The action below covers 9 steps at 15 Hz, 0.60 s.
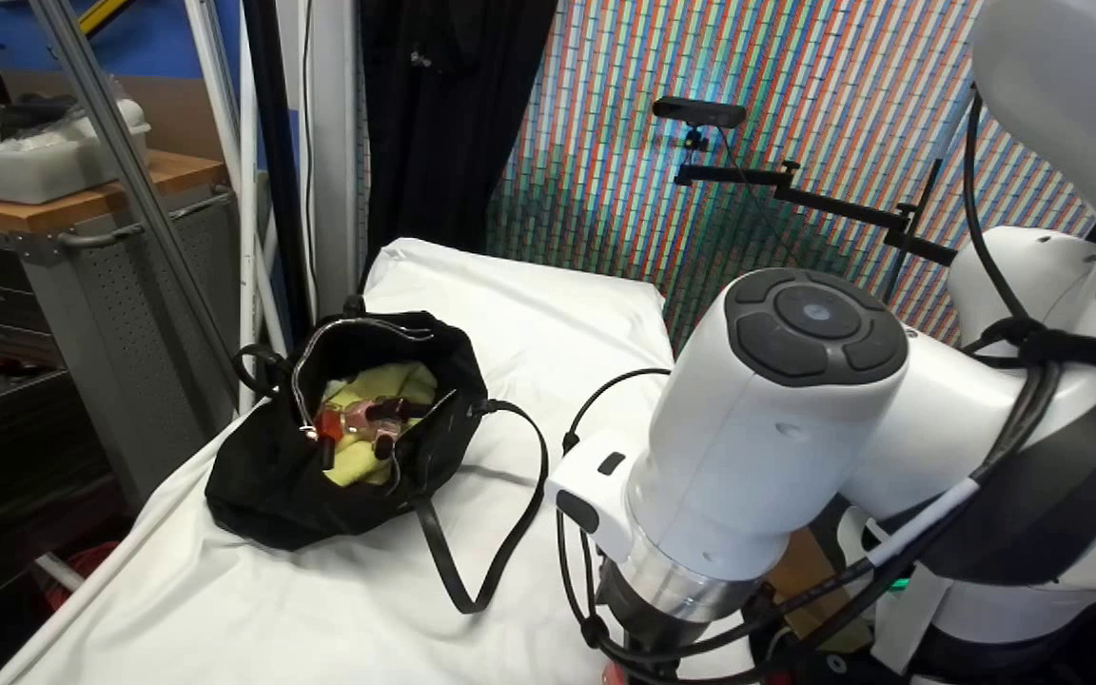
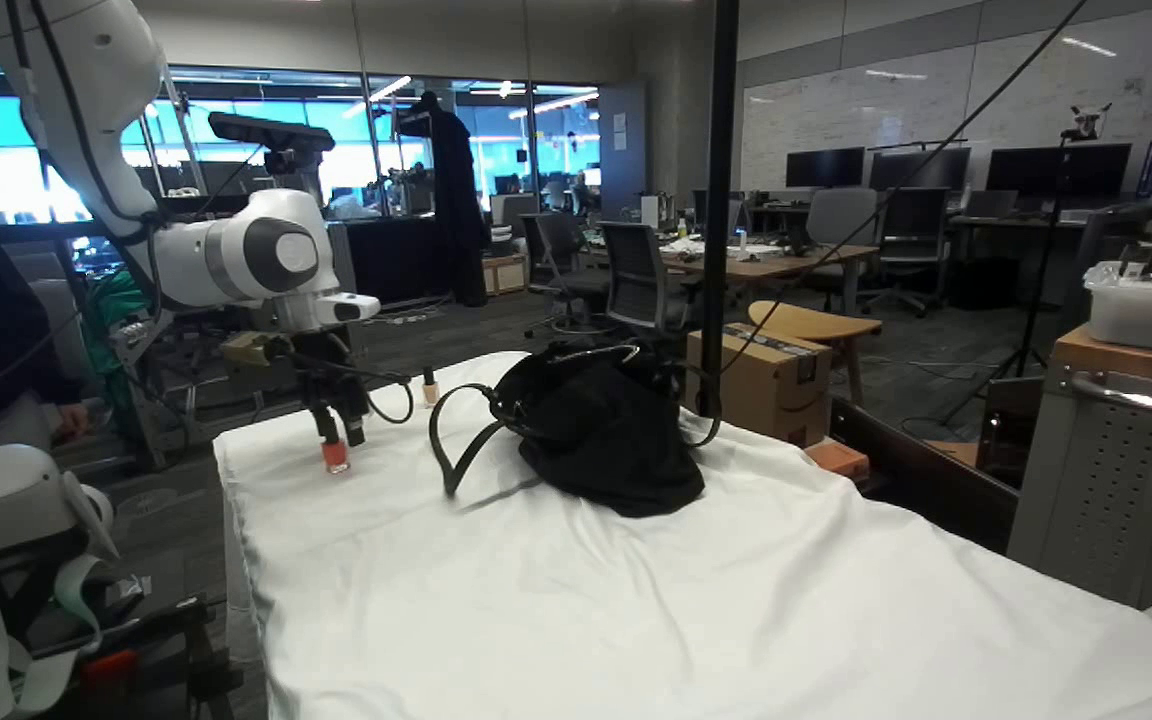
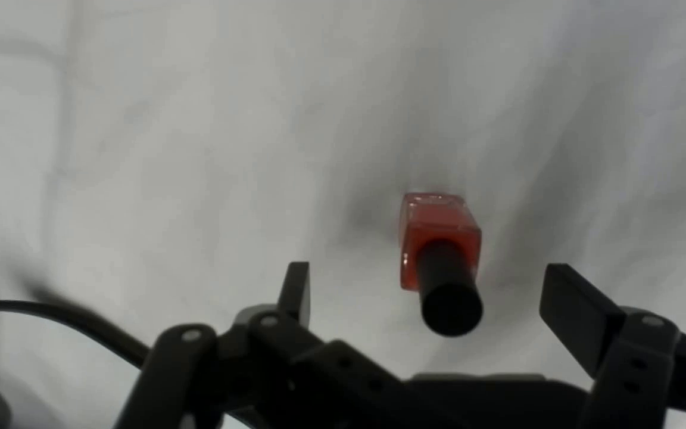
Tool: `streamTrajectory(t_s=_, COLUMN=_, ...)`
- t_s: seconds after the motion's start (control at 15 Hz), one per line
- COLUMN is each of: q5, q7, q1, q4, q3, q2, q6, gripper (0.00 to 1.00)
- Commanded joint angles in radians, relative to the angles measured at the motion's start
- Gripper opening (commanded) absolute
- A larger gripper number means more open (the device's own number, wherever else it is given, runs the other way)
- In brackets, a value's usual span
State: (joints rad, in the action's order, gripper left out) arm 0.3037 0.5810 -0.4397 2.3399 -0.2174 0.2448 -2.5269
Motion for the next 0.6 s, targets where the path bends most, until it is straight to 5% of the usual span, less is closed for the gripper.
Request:
streamTrajectory(t_s=0.0, q5=-0.039, q7=-0.016, q1=0.000, q4=0.017, q3=-0.018, q2=-0.026, q6=0.006, gripper=1.00)
streamTrajectory(t_s=0.53, q5=-0.033, q7=-0.016, q1=0.002, q4=0.028, q3=-0.016, q2=-0.018, q6=-0.009, gripper=1.00)
